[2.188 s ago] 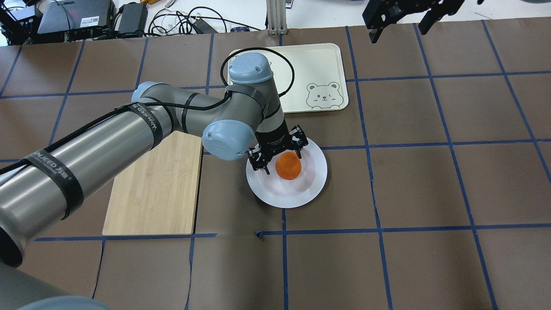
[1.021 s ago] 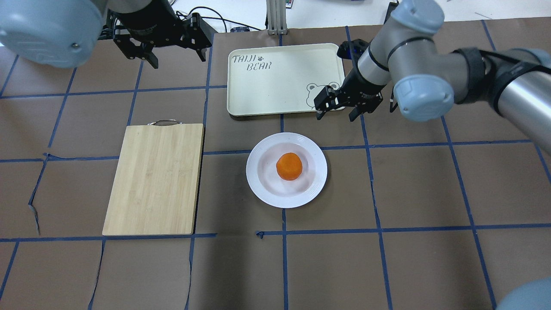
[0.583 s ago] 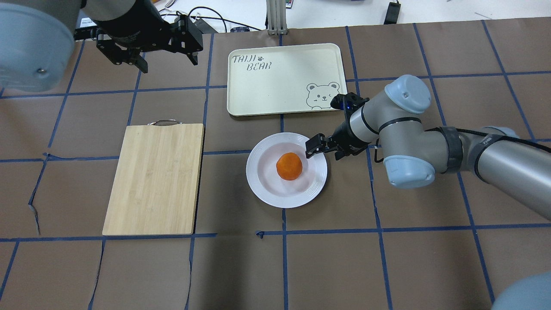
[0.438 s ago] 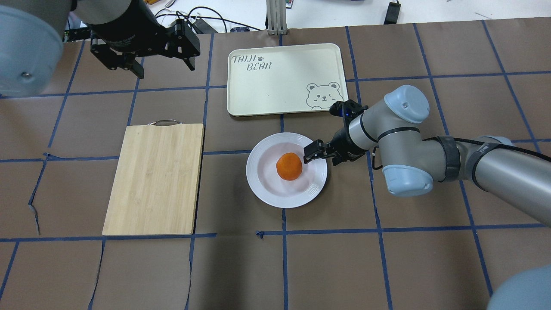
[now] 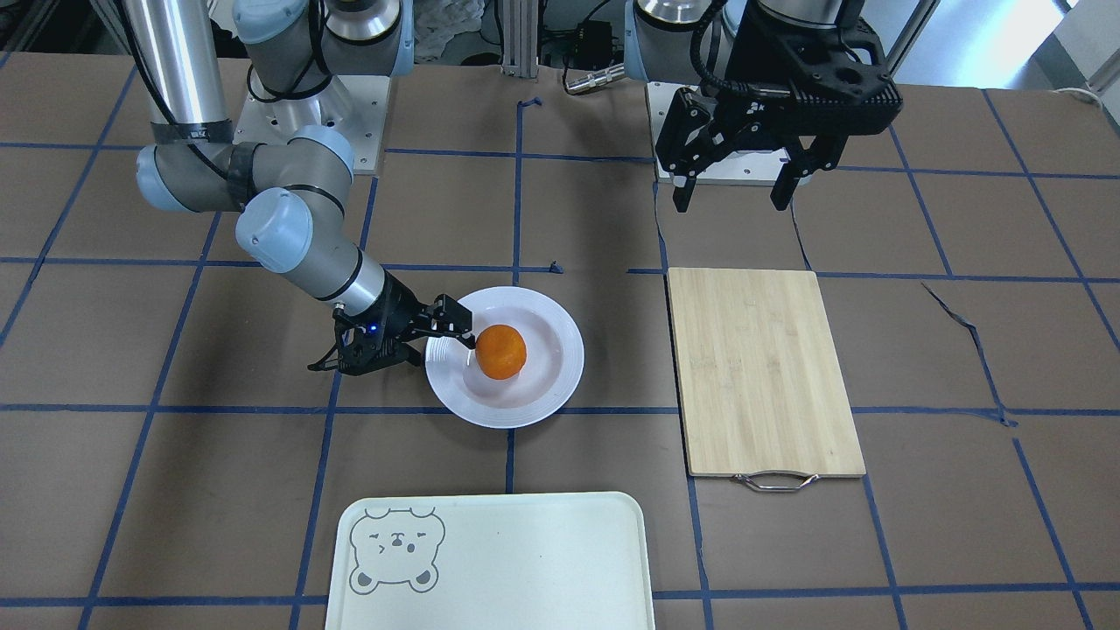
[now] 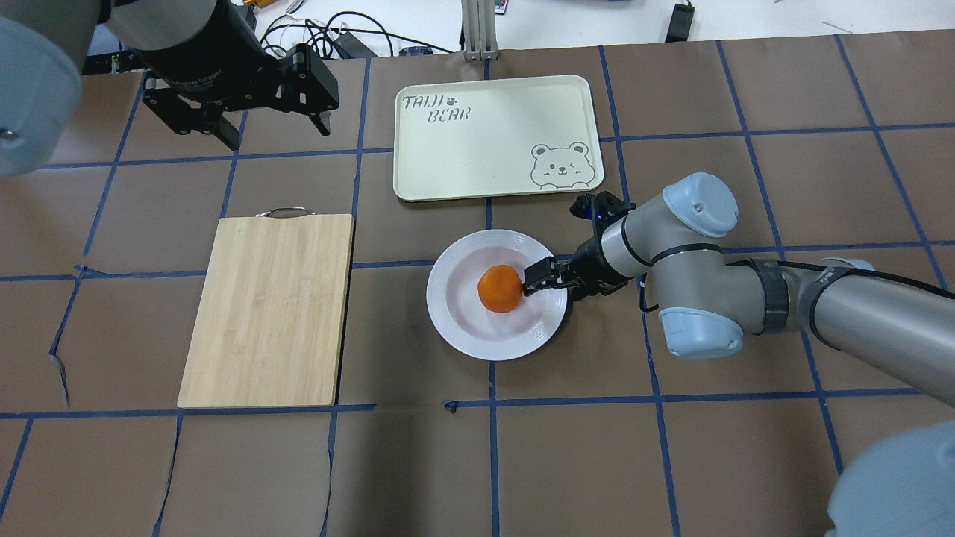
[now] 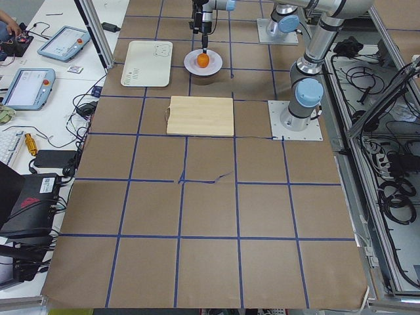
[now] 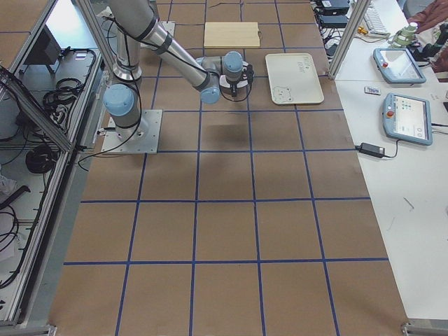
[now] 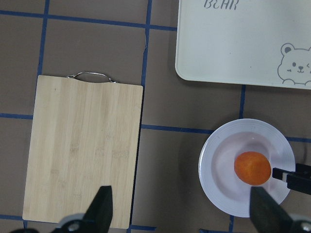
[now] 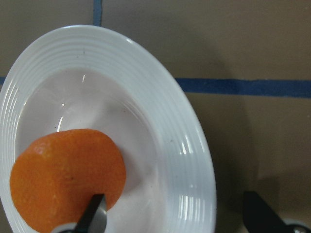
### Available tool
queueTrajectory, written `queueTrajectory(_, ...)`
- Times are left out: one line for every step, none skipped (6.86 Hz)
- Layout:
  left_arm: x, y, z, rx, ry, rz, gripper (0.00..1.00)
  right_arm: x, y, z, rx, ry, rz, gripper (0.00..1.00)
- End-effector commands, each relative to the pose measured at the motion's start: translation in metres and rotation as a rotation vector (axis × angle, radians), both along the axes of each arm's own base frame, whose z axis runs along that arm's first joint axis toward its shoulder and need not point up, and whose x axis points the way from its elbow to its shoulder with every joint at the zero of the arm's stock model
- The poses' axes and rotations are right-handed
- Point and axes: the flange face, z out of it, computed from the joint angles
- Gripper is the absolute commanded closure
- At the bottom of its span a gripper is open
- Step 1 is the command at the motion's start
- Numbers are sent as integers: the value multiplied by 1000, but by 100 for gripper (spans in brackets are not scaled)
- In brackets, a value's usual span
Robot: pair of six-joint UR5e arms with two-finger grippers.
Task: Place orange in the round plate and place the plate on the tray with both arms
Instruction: 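Grasp the rim of the white plate with the right gripper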
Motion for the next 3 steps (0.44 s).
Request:
queueTrajectory(0,1,-3,4,-1,0,0,0,4,-7,43,-3,-42,16)
queueTrajectory(1,0,-1,0,1,-1,0,0,7,-14,66,-3,-59,28)
queueTrajectory(1,0,-2,3,0,-5,0,0,7,-13,81,-7,-91,44)
